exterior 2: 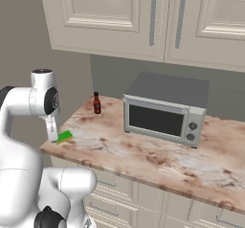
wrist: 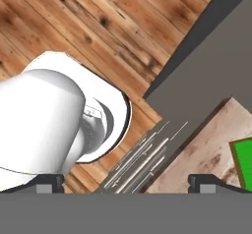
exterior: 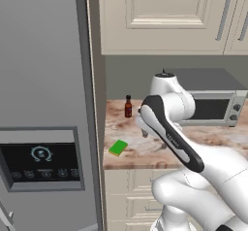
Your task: Place the sponge inside the microwave to prepare for sanitizing.
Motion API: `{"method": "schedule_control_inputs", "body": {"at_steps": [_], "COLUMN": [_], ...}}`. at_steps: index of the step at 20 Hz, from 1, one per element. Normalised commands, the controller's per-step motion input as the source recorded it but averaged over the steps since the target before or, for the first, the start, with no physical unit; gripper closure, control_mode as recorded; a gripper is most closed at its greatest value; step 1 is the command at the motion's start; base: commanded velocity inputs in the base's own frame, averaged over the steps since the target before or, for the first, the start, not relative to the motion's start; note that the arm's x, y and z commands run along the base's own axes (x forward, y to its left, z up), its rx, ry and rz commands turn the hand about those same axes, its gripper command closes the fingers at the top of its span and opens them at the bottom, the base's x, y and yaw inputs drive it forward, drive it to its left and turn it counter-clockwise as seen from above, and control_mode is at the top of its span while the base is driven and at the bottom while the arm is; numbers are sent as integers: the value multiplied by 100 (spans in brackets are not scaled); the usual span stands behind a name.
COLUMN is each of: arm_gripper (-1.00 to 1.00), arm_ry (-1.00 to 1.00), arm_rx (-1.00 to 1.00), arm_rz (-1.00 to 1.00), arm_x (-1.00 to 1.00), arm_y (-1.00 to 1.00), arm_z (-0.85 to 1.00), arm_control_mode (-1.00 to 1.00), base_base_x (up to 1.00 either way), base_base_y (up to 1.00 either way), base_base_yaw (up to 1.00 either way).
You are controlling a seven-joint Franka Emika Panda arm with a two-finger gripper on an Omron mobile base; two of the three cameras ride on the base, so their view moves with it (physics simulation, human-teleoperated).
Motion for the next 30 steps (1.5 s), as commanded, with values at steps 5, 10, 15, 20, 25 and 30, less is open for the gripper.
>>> {"method": "schedule_control_inputs", "body": {"at_steps": [5, 10, 15, 20, 25, 30], "arm_gripper": [-100, -100, -100, -100, -100, -100], "arm_ry": [1, 0, -5, -17, -7, 0], "arm_rx": [0, 0, 4, 16, 5, 0], "arm_rz": [19, 8, 0, 0, 0, 0], "arm_x": [19, 38, 30, 12, 17, 36], "arm_y": [13, 19, 0, 0, 14, 22], "arm_z": [-10, -37, -41, -9, -1, -1], "arm_control_mode": [-100, -100, -100, -100, -100, -100], "base_base_x": [0, 0, 0, 0, 0, 0], "base_base_y": [0, 0, 0, 0, 0, 0], "base_base_yaw": [0, 0, 0, 0, 0, 0]}}
